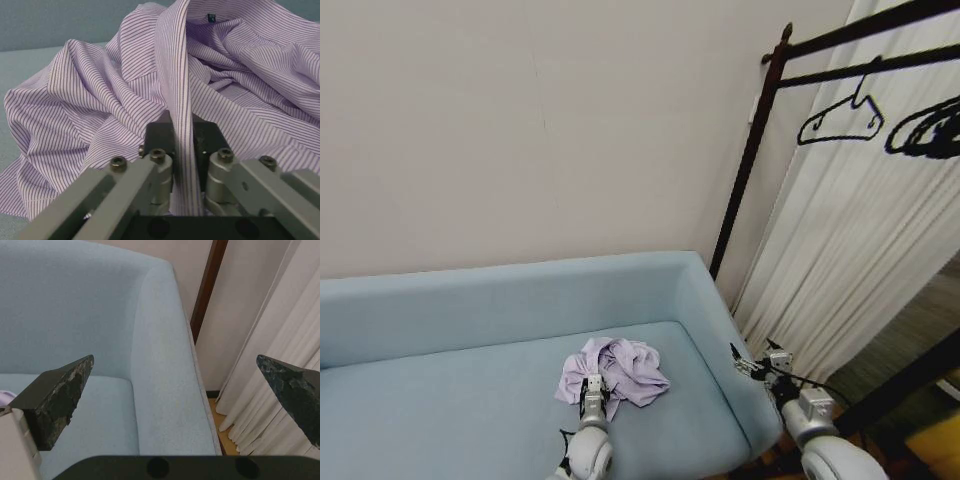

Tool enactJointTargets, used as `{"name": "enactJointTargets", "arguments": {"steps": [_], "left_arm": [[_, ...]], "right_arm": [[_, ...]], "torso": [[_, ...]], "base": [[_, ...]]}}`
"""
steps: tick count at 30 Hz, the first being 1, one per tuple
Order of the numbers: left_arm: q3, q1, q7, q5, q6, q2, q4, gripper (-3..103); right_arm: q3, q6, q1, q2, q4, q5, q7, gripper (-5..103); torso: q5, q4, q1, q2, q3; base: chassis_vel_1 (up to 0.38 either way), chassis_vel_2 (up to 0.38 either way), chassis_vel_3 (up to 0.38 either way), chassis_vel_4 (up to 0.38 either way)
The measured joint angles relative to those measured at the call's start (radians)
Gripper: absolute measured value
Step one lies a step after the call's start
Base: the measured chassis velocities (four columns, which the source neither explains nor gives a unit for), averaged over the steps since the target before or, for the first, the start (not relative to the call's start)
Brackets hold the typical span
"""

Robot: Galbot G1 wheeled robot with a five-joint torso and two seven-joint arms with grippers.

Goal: Pick up the clothes from the sofa and hang them on the clothes hanger.

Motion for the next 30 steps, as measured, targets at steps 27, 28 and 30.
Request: {"name": "enactJointTargets", "arguments": {"steps": [27,28,30], "left_arm": [[-0.039,-0.267,0.143,-0.292,0.072,0.529,-0.367,1],[-0.044,-0.31,0.152,-0.336,0.078,0.56,-0.371,1],[-0.045,-0.347,0.158,-0.373,0.085,0.579,-0.371,1]], "right_arm": [[-0.011,0.0,0.082,0.029,-0.003,0.047,-0.012,100],[-0.013,0.0,0.086,0.027,-0.003,0.052,-0.013,100],[-0.017,0.0,0.092,0.023,-0.002,0.058,-0.014,100]], "torso": [[-0.0004,0.0,0.0,0.0,0.0],[-0.0003,0.0,0.0,0.0,0.0],[-0.0002,-0.0001,0.0,0.0,0.0]], "base": [[0.0,0.0,0.0,0.0],[0.0,0.0,0.0,0.0],[0.0,0.0,0.0,0.0]]}}
